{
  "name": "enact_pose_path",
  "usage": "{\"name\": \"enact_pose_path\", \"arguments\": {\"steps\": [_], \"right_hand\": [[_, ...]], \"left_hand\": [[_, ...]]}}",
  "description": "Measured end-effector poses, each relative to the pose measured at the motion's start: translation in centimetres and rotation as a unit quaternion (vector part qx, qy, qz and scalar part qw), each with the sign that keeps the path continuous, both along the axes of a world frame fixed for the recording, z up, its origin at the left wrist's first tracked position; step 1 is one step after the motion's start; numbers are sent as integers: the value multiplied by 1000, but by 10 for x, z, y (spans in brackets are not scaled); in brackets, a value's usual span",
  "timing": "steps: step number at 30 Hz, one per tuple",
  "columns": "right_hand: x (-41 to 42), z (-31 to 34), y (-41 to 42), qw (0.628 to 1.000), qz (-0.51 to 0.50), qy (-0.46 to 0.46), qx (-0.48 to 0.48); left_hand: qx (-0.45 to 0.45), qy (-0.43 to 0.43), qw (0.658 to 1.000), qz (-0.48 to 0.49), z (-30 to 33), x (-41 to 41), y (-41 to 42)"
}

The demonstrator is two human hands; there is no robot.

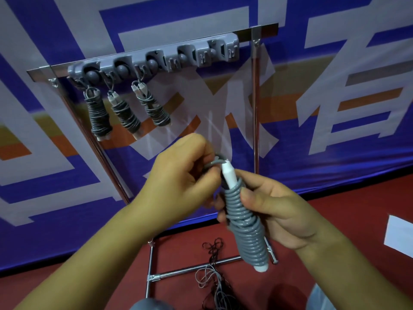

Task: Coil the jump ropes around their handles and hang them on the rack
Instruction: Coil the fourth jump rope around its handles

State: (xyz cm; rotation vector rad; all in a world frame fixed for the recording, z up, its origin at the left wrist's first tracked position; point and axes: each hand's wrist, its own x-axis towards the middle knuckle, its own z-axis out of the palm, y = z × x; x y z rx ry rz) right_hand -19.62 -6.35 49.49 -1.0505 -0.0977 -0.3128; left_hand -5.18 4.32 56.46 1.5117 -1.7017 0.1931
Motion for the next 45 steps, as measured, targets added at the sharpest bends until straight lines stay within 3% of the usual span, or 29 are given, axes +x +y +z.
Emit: {"name": "enact_pose_path", "arguments": {"steps": [3,7,13,20,27,34,37,45], "right_hand": [[1,3,10,994,-97,-29,-47],[-4,2,13,985,-135,-20,-103],[-5,0,12,968,-174,5,-181],[-8,1,11,975,-148,15,-162],[-13,5,11,975,-130,28,-180],[-13,4,9,984,-98,23,-150],[-14,3,9,984,-94,24,-148],[-12,10,9,975,-116,42,-186]], "left_hand": [[-93,-53,993,59,-8,-9,-3],[-95,-61,993,38,-15,-7,-1],[-55,112,992,-7,-16,-7,3],[20,238,970,-46,-11,-6,8],[48,291,947,-126,-10,3,13],[18,198,966,-163,-11,7,11],[13,195,965,-172,-14,8,9],[86,377,905,-180,-14,9,10]]}}
